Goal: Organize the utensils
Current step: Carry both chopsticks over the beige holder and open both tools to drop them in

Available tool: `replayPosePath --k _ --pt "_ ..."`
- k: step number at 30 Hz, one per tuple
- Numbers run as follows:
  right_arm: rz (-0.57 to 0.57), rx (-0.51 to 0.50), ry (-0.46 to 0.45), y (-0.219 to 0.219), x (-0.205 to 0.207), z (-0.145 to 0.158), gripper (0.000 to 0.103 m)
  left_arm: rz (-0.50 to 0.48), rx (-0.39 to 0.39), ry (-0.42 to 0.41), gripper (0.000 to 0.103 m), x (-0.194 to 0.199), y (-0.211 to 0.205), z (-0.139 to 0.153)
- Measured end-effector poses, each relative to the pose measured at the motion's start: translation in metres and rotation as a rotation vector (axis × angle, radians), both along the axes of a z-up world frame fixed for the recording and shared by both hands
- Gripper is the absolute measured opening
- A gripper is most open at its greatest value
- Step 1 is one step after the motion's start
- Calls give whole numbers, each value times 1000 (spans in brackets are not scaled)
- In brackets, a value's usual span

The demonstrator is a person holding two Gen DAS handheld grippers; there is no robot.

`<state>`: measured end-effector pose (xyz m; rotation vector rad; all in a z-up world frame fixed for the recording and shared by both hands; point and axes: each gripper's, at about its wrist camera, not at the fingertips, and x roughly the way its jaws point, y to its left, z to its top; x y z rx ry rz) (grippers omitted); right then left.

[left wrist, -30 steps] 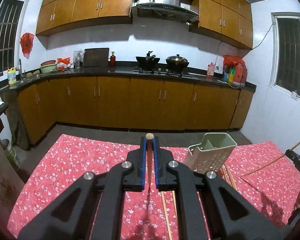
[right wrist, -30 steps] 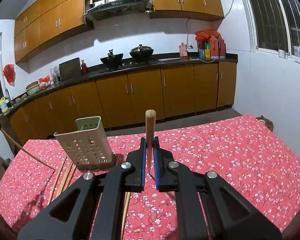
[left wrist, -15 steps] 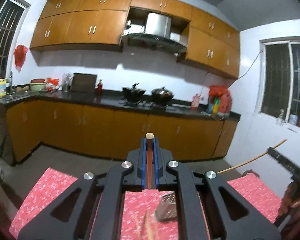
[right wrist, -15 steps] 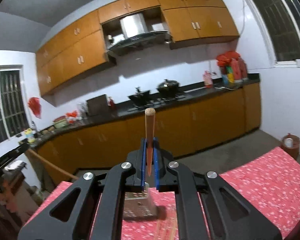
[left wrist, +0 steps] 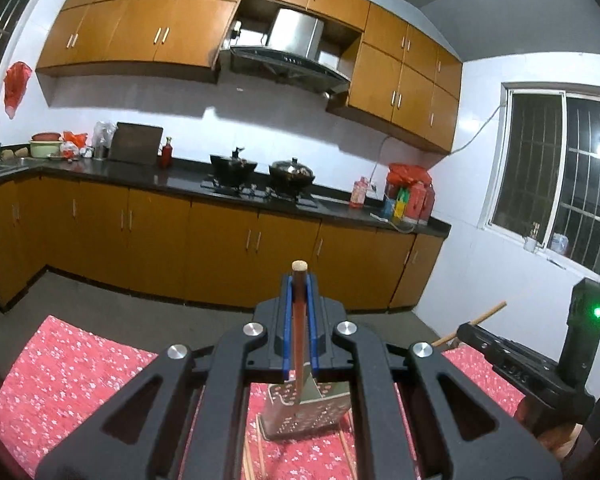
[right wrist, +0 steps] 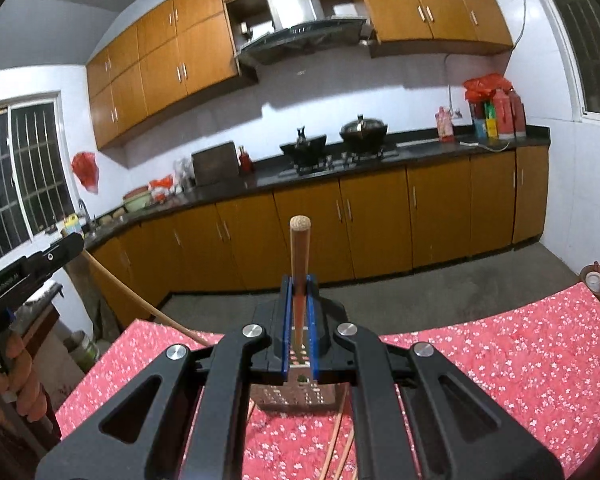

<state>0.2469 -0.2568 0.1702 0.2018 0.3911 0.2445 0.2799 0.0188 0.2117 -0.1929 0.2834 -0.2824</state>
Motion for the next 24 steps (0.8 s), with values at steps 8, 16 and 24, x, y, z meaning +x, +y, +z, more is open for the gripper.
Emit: replayPosePath --k 8,16,24 --pt "13 -7 88 12 27 -18 8 -10 -2 53 8 33 -14 -29" --pt "23 -3 131 14 38 -28 10 -2 3 132 10 52 -19 -53" --pt "0 4 92 7 27 -22 38 14 -9 122 23 43 -8 -54"
